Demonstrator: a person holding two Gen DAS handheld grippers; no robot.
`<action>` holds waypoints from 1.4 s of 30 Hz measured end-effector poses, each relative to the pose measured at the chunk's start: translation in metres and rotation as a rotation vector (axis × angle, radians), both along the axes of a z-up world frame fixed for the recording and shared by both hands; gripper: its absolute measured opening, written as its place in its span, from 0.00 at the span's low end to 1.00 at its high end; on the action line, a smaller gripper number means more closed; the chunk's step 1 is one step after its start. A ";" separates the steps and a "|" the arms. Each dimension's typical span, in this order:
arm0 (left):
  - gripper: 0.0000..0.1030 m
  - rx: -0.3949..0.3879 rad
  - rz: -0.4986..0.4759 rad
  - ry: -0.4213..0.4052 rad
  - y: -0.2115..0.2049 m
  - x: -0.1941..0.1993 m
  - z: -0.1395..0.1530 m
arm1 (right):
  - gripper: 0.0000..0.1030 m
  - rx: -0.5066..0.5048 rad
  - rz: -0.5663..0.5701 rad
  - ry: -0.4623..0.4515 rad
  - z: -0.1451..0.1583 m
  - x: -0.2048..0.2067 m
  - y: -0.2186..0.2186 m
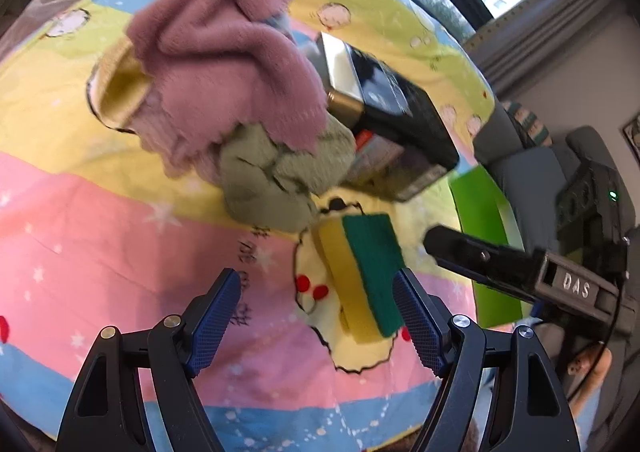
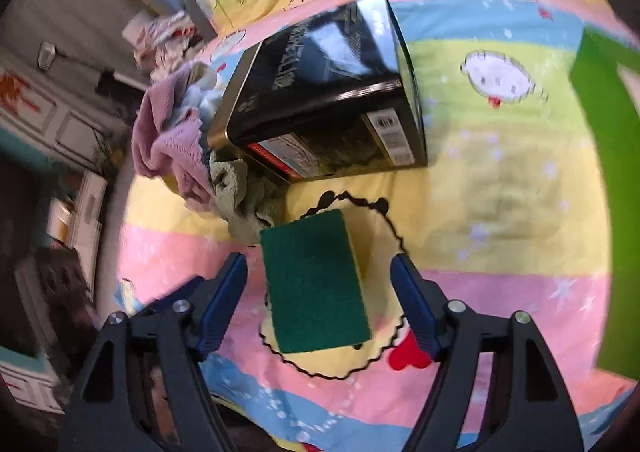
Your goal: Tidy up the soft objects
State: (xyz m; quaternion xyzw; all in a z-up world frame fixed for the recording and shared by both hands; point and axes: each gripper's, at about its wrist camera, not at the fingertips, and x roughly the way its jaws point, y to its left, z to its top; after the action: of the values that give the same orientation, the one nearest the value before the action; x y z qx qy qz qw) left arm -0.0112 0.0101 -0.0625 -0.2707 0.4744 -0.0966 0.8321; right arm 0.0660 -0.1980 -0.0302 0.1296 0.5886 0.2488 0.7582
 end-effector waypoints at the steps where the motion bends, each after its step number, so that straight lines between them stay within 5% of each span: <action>1: 0.76 -0.001 -0.013 -0.005 -0.002 0.000 0.000 | 0.72 0.027 -0.008 0.013 -0.005 -0.001 -0.001; 12: 0.76 0.026 -0.129 0.009 -0.040 0.005 -0.014 | 0.73 0.147 -0.081 0.086 -0.039 -0.014 -0.010; 16: 0.53 0.041 -0.144 0.000 -0.050 0.006 -0.018 | 0.61 0.162 -0.052 0.082 -0.041 -0.017 -0.007; 18: 0.48 0.053 -0.148 -0.021 -0.054 0.005 -0.018 | 0.52 0.133 -0.048 0.062 -0.040 -0.018 -0.005; 23: 0.43 0.085 -0.155 -0.065 -0.060 0.003 -0.010 | 0.47 0.151 -0.073 0.042 -0.038 -0.024 -0.011; 42: 0.43 0.112 -0.173 -0.456 -0.074 -0.025 0.091 | 0.47 0.201 -0.101 -0.335 0.080 -0.057 -0.035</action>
State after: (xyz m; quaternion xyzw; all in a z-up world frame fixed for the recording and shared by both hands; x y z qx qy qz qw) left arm -0.0363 -0.0637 0.0287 -0.1540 0.3005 -0.1996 0.9199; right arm 0.0089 -0.2330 0.0494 0.1907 0.4193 0.2858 0.8403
